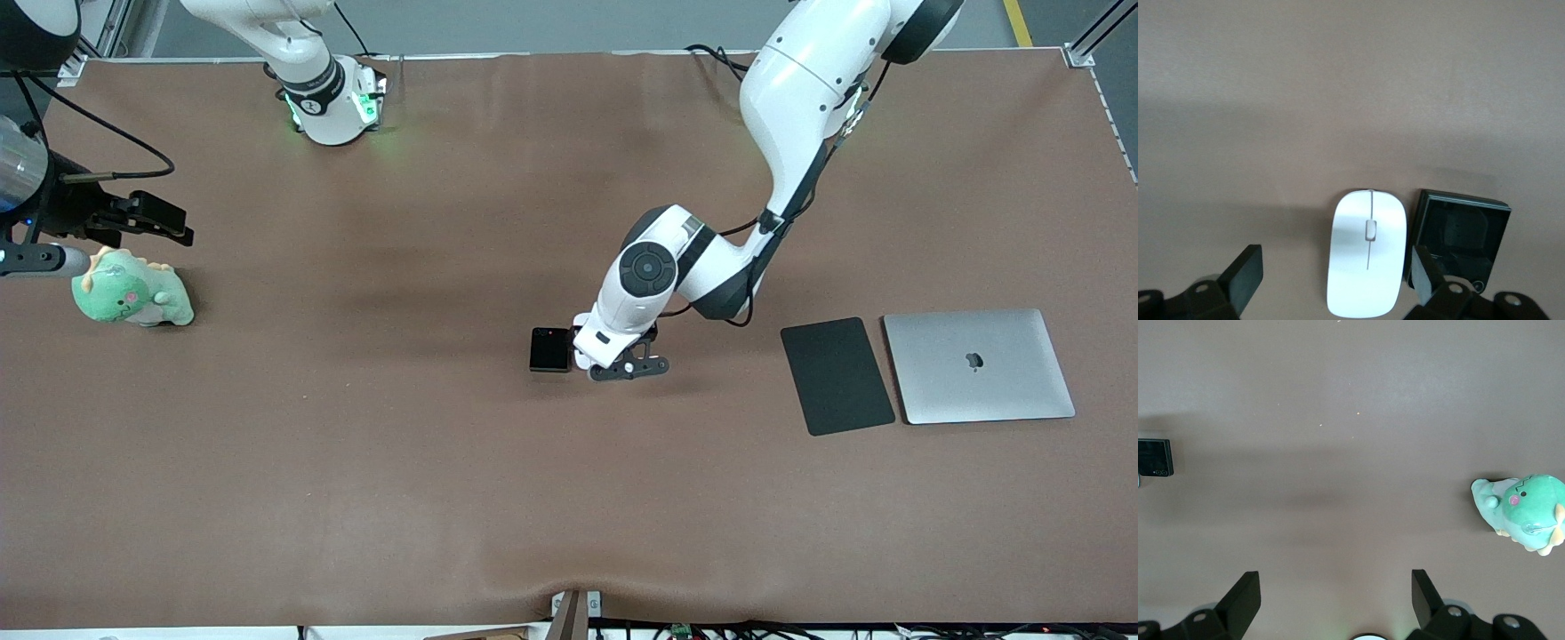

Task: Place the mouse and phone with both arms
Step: 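Reach the left gripper over the white mouse beside the phone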

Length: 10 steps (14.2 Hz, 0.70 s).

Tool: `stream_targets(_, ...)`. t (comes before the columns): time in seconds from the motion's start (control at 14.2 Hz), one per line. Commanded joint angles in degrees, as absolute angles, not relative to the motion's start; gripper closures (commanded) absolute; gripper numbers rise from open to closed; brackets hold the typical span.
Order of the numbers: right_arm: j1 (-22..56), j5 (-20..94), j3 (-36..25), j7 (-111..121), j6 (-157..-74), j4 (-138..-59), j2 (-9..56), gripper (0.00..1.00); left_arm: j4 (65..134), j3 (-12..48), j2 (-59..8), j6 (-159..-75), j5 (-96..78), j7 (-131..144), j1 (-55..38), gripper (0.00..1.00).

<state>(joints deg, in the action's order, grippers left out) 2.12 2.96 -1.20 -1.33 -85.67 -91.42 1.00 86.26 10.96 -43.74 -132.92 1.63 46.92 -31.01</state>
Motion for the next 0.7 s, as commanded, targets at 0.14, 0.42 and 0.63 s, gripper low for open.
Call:
stream_targets(0.14,2.0,2.3,-0.4,-1.3,-86.1,-91.4,1.5,0.0,82.4,6.4,-47.0,-133.1,2.9,49.7,-36.4,0.05)
stream_targets(0.42,3.7,3.0,-0.4,-1.7,-89.5,-91.1,4.3,0.0,81.6,4.5,-48.3,-133.1,2.8,50.1,-38.4,0.06)
stream_targets(0.63,6.3,3.3,-0.4,-3.7,-93.3,-90.9,7.7,0.0,80.8,4.4,-49.3,-133.1,2.8,50.1,-38.9,0.09)
